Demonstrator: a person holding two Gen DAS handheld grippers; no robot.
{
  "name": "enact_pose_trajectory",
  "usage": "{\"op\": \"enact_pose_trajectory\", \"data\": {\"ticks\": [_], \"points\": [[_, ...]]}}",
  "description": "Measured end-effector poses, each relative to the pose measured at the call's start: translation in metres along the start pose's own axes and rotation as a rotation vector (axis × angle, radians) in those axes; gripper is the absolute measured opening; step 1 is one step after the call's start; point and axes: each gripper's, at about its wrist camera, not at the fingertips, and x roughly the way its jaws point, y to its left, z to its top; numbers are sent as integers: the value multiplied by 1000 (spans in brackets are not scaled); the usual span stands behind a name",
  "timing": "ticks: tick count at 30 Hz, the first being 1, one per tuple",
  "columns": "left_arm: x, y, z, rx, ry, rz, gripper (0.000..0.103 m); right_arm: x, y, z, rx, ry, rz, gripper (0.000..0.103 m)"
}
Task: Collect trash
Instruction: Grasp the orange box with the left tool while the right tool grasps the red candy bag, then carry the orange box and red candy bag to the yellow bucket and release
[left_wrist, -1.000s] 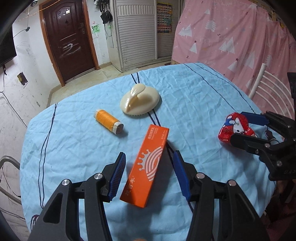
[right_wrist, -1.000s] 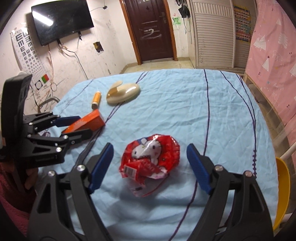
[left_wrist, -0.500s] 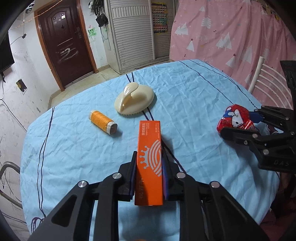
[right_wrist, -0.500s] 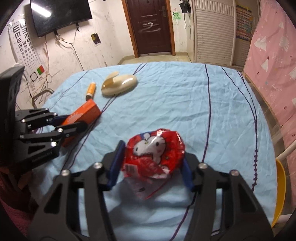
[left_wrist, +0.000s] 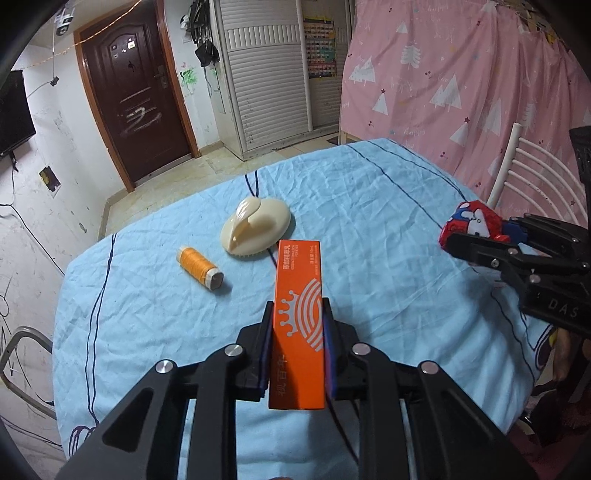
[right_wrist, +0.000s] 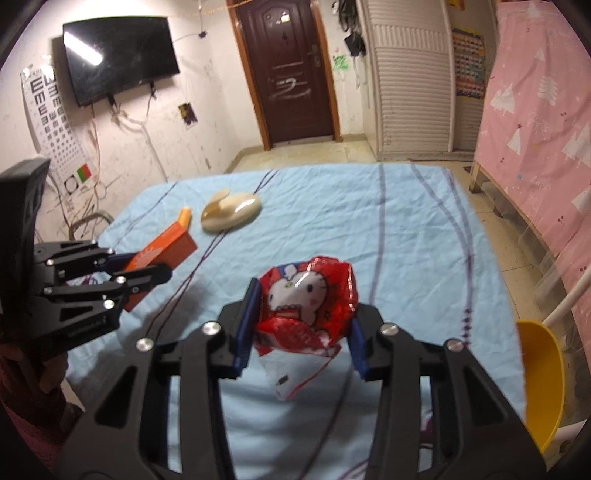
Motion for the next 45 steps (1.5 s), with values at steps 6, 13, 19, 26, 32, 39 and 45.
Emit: {"op": "enact_pose_trajectory", "data": {"ticks": [6,13,19,26,32,39,45], "points": [[-5,-27,13,39,-20,1,14,-20,-33,1,66,-53,-33,41],[-5,-59,29,99,-35,-6,14,-45,-72,-1,113,-101,-89,41],[-1,-86,42,141,-38,-10,14,-64,-105,-7,148,-123,-148,41],[3,-121,57,204,-44,-25,14,-75,-137,-23,189,-117,-195,41],[7,-152,68,257,-48,-45,14,-85,-158,-36,225,-120,-223,41],[13,-185,77,315,-38,-65,14,-88,-184,-49,261,-102,-241,41],[18,-208,91,328,-21,-116,14,-90,-204,-61,304,-93,-251,41]]}}
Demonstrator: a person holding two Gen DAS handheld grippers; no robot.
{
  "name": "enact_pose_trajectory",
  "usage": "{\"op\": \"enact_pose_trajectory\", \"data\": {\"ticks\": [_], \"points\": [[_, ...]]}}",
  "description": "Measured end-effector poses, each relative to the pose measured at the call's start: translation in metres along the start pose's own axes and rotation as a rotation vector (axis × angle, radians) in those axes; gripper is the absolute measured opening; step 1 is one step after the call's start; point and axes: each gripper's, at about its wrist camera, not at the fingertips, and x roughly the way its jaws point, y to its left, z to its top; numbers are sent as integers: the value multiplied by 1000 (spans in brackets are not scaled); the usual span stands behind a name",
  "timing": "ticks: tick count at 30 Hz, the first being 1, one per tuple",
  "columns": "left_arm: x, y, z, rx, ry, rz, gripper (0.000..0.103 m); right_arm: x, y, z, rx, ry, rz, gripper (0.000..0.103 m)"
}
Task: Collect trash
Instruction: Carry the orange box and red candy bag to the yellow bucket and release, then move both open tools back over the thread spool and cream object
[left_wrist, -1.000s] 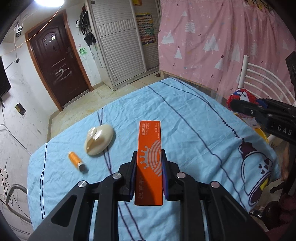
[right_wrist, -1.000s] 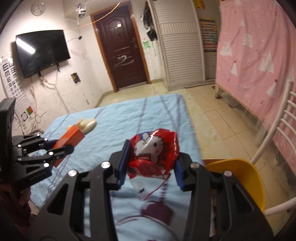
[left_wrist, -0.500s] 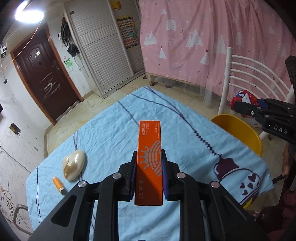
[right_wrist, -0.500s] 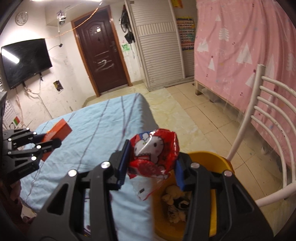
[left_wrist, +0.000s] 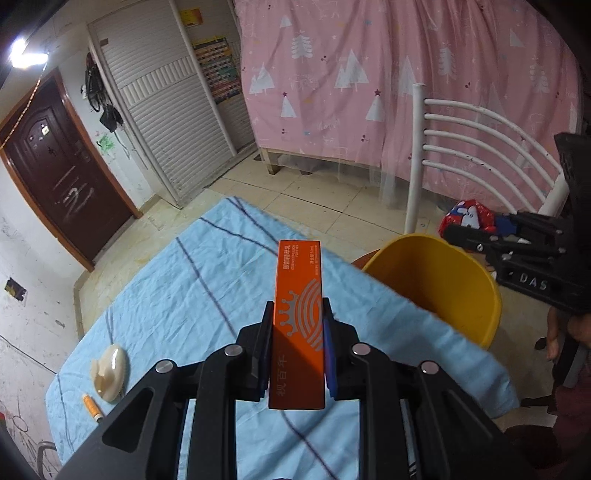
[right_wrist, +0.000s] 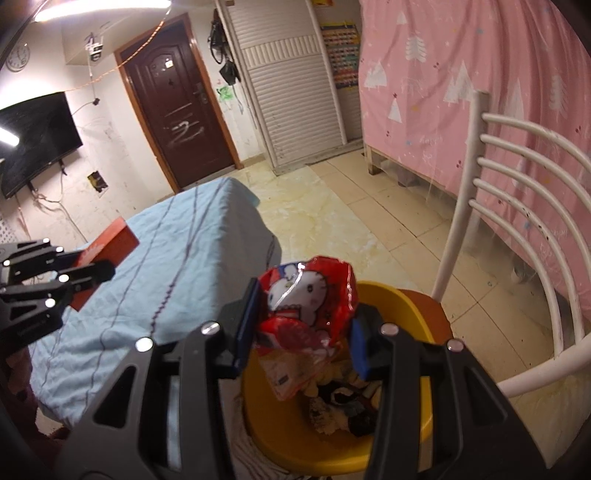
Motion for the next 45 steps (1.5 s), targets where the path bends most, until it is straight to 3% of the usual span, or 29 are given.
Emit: {"op": "enact_pose_trajectory", "data": {"ticks": [4,6,15,22,23,25,26,27,34,45], "points": [[8,-8,14,-25,38,-108,14,3,-13,-4,28,14,-5,48],[12,-16,20,-26,48,-146,14,5,-18,-4,41,18,-9,56],[30,-54,42,4,63,-231,14,-7,-47,-1,133,-30,-25,60],[51,-81,52,-33,113,-360,15,-25,-71,0,237,-103,-31,62],[54,-84,52,-42,117,-378,18,-27,-72,0,243,-110,-33,62],[59,-89,53,-59,131,-401,37,-30,-75,1,253,-124,-37,62],[62,-90,52,-71,138,-410,53,-32,-74,2,255,-128,-36,62],[63,-89,51,-85,141,-422,59,-33,-73,2,255,-130,-36,62],[61,-65,39,-147,141,-410,60,-29,-67,7,274,-123,28,66],[40,1,18,-245,94,-350,67,-13,-10,27,185,-102,72,67]]}}
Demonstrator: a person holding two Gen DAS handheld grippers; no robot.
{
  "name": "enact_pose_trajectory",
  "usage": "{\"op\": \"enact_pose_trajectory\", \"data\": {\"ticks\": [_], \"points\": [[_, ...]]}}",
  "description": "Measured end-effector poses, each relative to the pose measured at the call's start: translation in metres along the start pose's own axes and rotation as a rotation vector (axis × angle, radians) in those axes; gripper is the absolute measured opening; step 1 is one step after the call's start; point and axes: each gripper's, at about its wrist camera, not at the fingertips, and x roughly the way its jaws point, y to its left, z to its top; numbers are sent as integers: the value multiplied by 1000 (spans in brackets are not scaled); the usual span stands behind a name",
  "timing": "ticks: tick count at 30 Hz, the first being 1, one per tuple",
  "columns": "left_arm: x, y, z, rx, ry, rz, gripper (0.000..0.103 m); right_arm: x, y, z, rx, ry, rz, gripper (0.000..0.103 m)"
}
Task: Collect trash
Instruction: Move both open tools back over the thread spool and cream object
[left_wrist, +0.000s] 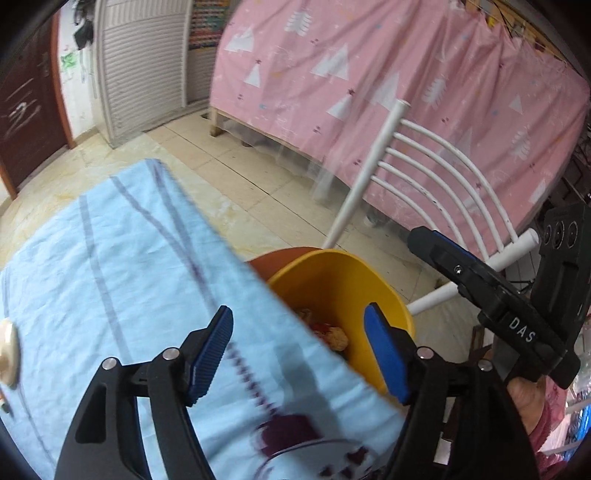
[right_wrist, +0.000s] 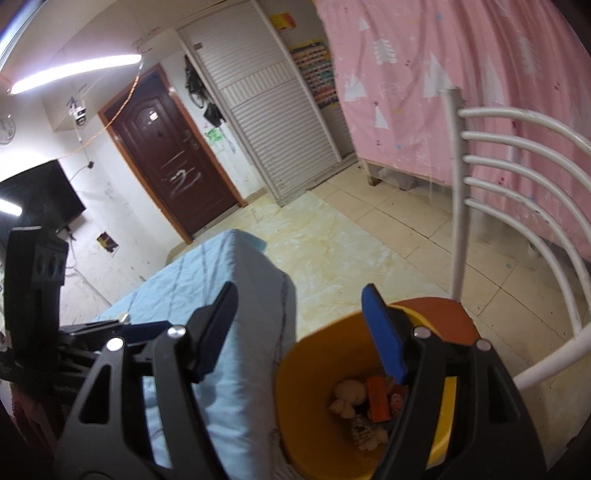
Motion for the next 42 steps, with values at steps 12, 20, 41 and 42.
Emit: {"op": "enact_pose_trajectory", "data": {"ticks": [12,20,41,42], "points": [[-71,76,-18,-47,-129,228,68,39,89,-4,-136,67,86,72],[-103,134,-35,-100,-156,334,69,61,142,-13,-224,119,124,72],[-125,243,-89,-113,-102,411,69,106,250,-48,-383,239,185,80],[-123,244,-90,-96,-96,411,69,107,253,-49,-387,242,184,80]]}}
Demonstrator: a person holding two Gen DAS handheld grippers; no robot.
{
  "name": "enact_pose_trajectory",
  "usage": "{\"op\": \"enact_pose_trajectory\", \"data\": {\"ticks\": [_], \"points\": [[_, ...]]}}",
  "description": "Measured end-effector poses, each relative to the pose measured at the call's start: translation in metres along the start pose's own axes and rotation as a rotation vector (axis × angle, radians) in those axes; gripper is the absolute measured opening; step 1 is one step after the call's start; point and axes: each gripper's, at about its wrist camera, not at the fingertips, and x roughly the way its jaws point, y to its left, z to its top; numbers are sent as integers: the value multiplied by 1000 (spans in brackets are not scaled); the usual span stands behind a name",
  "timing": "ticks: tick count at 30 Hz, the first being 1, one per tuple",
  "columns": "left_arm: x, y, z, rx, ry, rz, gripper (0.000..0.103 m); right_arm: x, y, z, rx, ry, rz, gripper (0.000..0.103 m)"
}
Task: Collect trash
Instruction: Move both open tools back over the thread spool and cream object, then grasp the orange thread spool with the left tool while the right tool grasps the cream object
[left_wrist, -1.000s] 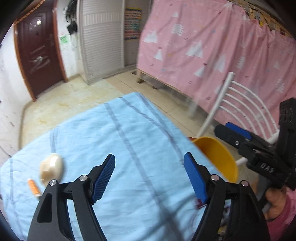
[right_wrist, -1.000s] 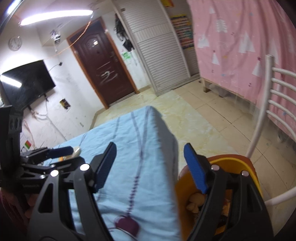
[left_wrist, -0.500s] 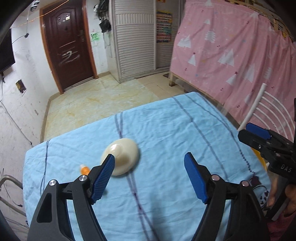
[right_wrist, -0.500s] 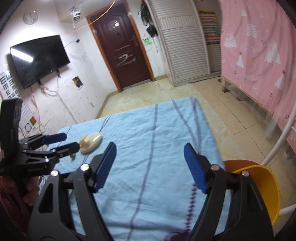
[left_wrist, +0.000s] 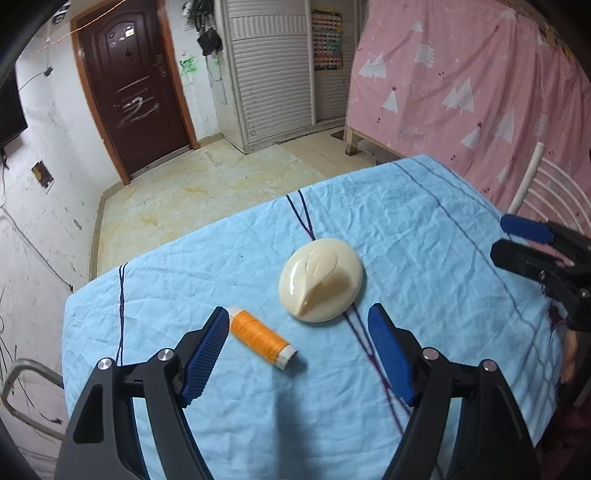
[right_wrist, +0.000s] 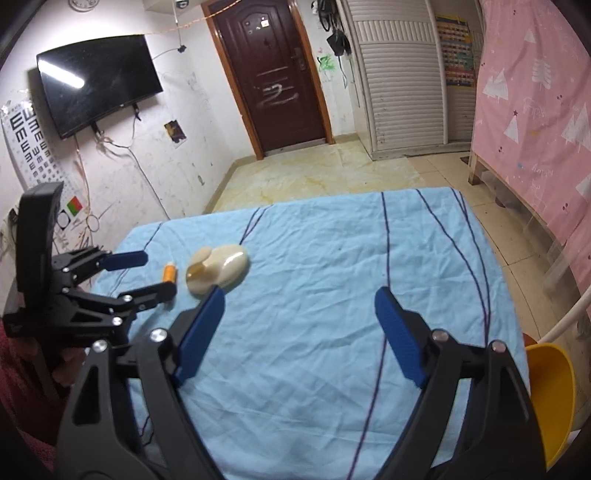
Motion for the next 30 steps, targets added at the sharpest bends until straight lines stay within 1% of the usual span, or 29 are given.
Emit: {"op": "enact_pose_trajectory", "data": {"ticks": [3,7,11,15,19,23,25,26,27,30], "points": [[6,2,-3,57,1,18,69,6,7,1,-11,12,-2,80],[14,12,-4,80,14,37,69,14,17,2,-27,28,-1,80],[20,19,-7,122,22,0,69,21,25,3,-41,42,0,80],[26,23,-9,159,15,3,69,29,31,4,-48,56,-1,80],[35,26,-9,162,14,-5,69,38,38,7,-59,69,1,80],[36,28,-10,161,-3,-24,69,48,47,10,-70,81,8,80],[35,28,-11,164,-19,-28,61,53,52,11,-75,88,12,80],[34,29,-13,166,-22,-40,51,56,55,12,-79,92,14,80],[32,28,-14,173,-23,-43,47,58,57,13,-84,96,16,80],[31,26,-15,191,-30,-25,47,66,65,16,-99,105,21,80]]}}
